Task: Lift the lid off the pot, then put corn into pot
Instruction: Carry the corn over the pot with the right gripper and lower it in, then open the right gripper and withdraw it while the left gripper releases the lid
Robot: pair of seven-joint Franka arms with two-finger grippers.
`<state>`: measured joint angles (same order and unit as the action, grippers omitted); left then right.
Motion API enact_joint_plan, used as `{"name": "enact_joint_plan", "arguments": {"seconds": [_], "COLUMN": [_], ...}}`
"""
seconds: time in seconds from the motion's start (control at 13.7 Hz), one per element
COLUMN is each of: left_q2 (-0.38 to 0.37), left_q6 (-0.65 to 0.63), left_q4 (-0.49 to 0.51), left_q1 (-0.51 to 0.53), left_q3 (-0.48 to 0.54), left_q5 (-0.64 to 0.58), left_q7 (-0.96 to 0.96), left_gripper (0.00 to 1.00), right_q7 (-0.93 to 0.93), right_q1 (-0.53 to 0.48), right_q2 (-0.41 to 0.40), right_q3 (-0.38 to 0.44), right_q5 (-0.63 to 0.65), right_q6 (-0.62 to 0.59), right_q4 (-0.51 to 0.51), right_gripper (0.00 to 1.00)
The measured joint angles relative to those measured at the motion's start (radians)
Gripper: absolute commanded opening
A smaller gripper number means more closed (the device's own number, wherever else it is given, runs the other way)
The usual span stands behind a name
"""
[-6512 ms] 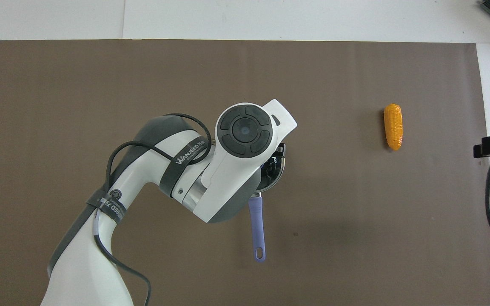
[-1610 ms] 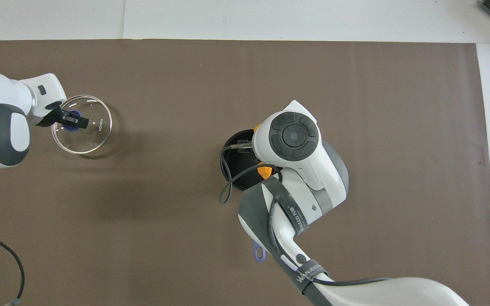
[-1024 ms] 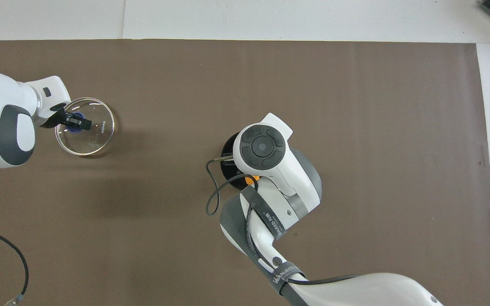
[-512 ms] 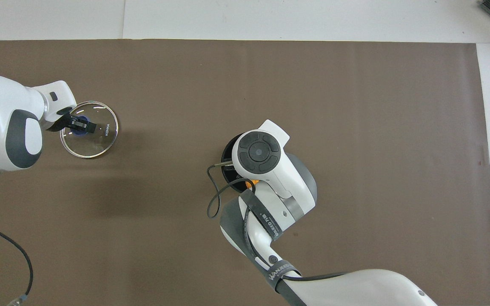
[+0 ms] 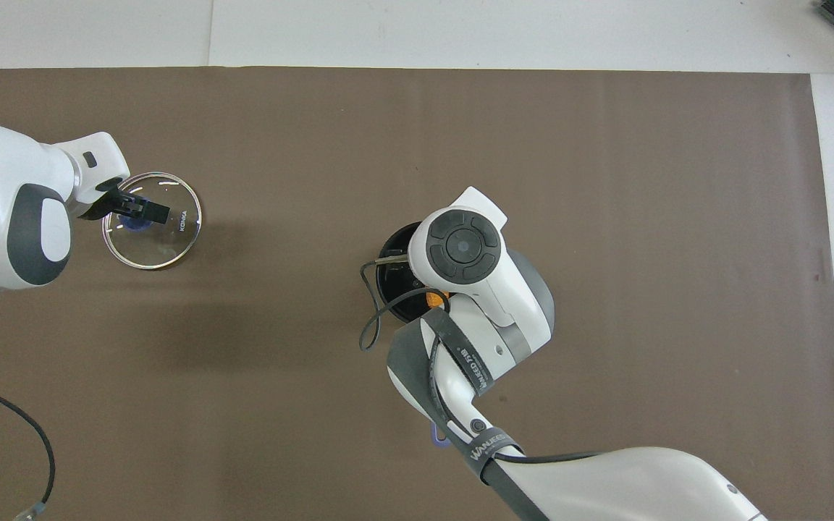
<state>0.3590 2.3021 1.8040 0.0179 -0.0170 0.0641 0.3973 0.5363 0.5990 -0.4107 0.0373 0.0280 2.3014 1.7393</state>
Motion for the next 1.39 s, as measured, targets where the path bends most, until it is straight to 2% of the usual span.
{"name": "enact_joint_plan", "arguments": {"seconds": [0.15, 0.29, 0.51, 0.66, 0.88, 1.17, 1.39], "left_q2": [-0.036, -0.091, -0.184, -0.228, -0.282, -0.358, -0.399], "left_q6": [-0.033, -0.142, -0.322, -0.408, -0.537, -0.651, -0.704], "left_q4": [-0.039, -0.092, -0.182, -0.234, -0.289, -0.307, -0.307], "left_q1": [0.0, 0.0, 0.001, 0.0, -0.001, -0.001, -0.001], "left_q3": [0.0, 0.003, 0.01, 0.003, -0.013, -0.044, -0.054], "left_q5": [-0.01, -0.017, -0.073, -0.113, -0.119, -0.117, -0.108], "left_q7": [0.0, 0.0, -0.014, -0.065, -0.096, -0.16, -0.2], "left_gripper": [1.0, 1.0, 1.0, 1.0, 1.0, 1.0, 1.0], "right_q7": [0.0, 0.0, 0.001, -0.024, -0.178, -0.362, -0.452], "right_q1": [0.003, 0.004, -0.02, -0.087, -0.207, -0.347, -0.427], "right_q2": [-0.002, 0.003, 0.075, 0.152, 0.261, 0.379, 0.433], "right_q3": [-0.002, 0.001, 0.041, 0.052, 0.054, 0.055, 0.055], "right_q5": [-0.001, -0.001, -0.001, -0.001, -0.001, -0.001, -0.012], "right_q6": [0.001, 0.0, -0.075, -0.15, -0.276, -0.474, -0.61], "right_q4": [-0.004, -0.02, -0.043, -0.047, -0.048, -0.055, -0.092], "right_gripper": [1.0, 1.0, 1.0, 1.0, 1.0, 1.0, 1.0]}}
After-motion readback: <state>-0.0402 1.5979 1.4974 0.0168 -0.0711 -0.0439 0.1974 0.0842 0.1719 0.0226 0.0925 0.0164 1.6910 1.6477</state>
